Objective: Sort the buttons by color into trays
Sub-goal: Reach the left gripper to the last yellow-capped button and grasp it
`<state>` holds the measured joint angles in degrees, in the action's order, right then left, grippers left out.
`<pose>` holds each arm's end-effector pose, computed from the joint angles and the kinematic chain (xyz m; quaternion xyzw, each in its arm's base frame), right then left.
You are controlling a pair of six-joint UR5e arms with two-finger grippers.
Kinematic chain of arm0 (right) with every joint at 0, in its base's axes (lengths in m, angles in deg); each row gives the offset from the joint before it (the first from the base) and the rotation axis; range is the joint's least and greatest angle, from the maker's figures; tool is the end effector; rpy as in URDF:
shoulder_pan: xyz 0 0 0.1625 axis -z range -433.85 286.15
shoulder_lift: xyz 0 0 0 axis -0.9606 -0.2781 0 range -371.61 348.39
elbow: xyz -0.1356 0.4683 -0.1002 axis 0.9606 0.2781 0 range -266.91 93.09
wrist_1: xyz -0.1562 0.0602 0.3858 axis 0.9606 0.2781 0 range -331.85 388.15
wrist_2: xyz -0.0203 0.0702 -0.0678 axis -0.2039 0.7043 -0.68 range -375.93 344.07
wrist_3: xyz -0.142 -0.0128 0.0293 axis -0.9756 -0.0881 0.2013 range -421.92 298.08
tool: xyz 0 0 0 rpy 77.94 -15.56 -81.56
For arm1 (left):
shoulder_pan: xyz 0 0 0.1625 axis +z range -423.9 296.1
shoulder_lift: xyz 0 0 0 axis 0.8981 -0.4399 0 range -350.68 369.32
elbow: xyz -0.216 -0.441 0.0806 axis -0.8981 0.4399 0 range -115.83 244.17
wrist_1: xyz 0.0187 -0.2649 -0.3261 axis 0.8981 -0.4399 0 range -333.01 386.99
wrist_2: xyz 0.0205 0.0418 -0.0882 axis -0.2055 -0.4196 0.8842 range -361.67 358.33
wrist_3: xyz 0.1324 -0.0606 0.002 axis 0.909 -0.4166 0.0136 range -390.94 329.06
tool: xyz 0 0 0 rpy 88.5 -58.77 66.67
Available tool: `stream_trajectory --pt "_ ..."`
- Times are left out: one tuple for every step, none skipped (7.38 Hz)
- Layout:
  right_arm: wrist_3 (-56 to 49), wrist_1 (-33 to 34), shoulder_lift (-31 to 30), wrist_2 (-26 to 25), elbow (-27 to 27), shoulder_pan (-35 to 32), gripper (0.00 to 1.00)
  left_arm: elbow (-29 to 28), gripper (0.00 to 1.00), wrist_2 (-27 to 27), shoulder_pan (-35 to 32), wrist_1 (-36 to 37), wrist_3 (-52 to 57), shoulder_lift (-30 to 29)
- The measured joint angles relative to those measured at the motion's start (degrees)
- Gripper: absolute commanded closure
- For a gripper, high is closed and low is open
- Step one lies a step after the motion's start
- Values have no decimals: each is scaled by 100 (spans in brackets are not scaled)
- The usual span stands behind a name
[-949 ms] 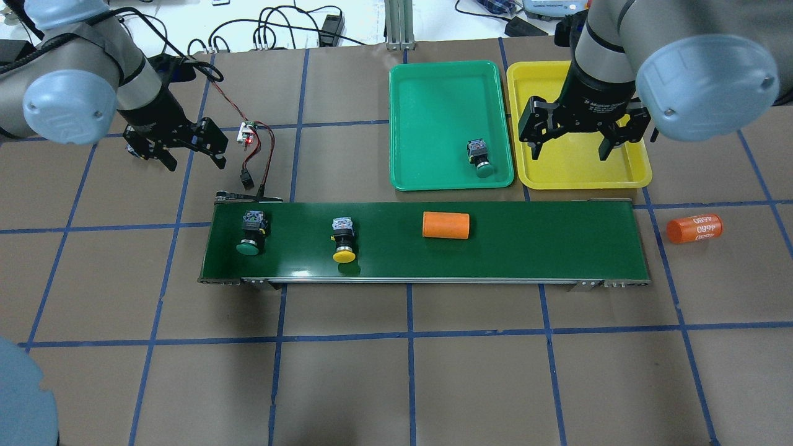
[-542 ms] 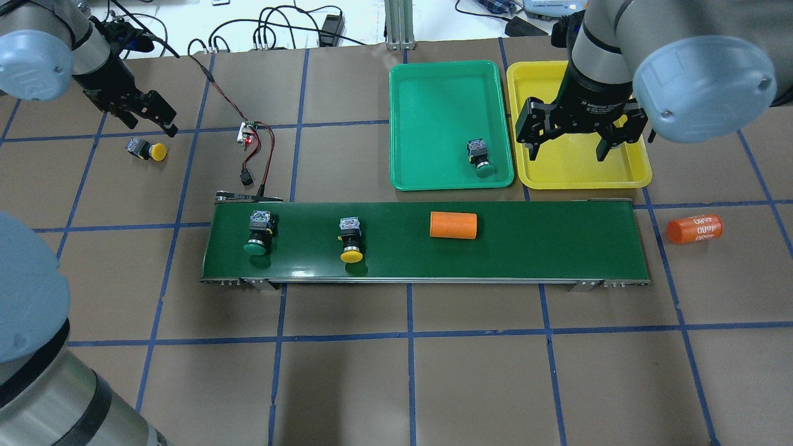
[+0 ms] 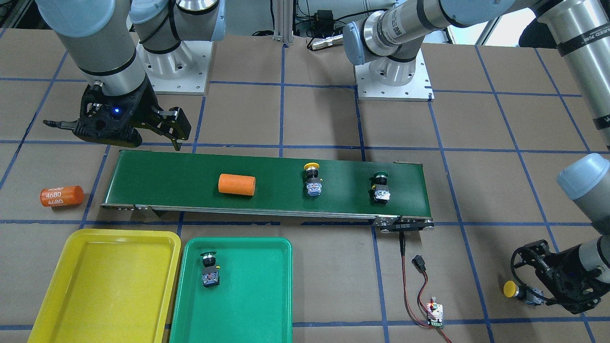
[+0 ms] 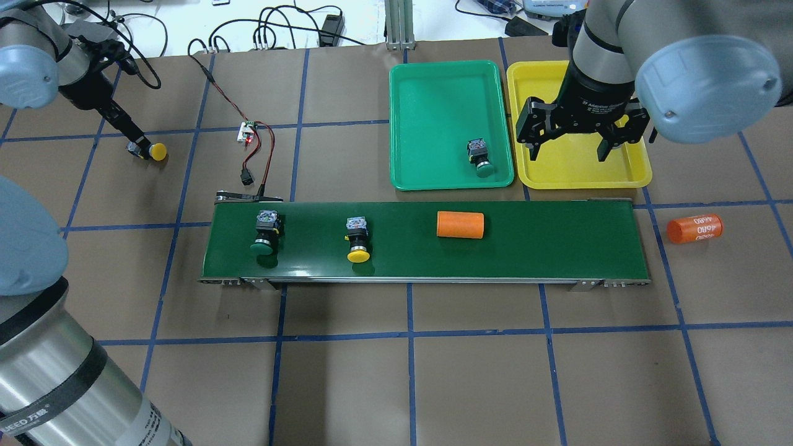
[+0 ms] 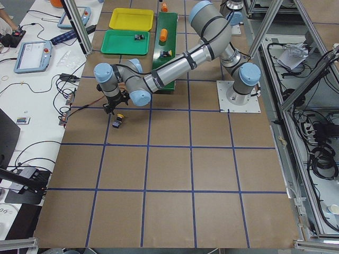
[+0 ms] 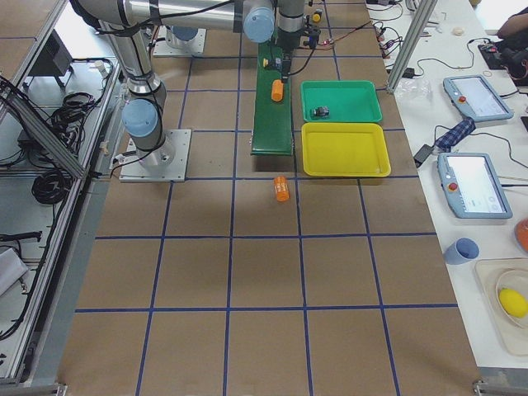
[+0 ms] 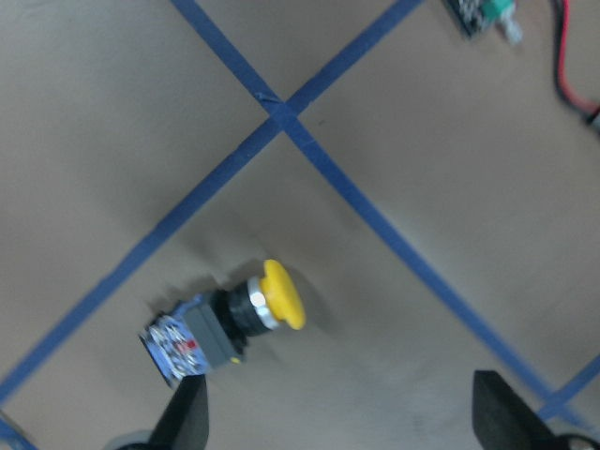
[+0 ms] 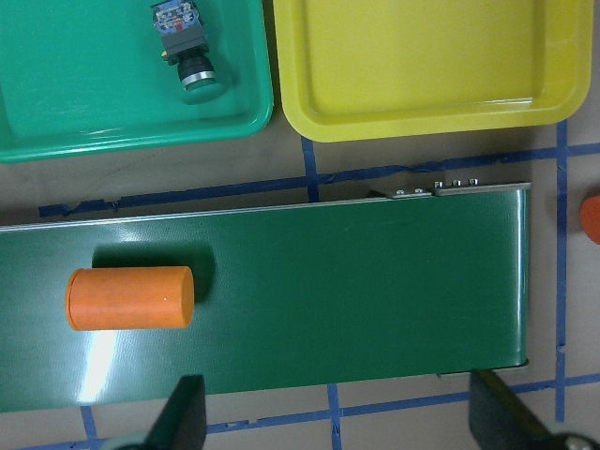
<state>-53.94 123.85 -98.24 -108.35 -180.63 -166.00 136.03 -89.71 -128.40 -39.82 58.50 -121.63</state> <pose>0.1466 -0.5161 0.4623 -0.0507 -0.9984 -0.0102 0.0221 0.2172 -0.7767 0.2387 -0.5294 -0.8482 0.0162 0.0065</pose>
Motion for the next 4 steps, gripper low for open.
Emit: stream_trajectory --pt "3 -10 -1 -13 -10 -2 0 -25 0 32 47 321 878 -171" --pt "-2 -15 11 -23 -36 -2 0 -63 0 53 93 492 1345 -301" --pt "-3 -14 33 -28 -99 0 0 -82 0 62 120 522 1530 -390" --pt "5 2 25 -28 -203 1 0 -81 0 68 137 465 1594 -448"
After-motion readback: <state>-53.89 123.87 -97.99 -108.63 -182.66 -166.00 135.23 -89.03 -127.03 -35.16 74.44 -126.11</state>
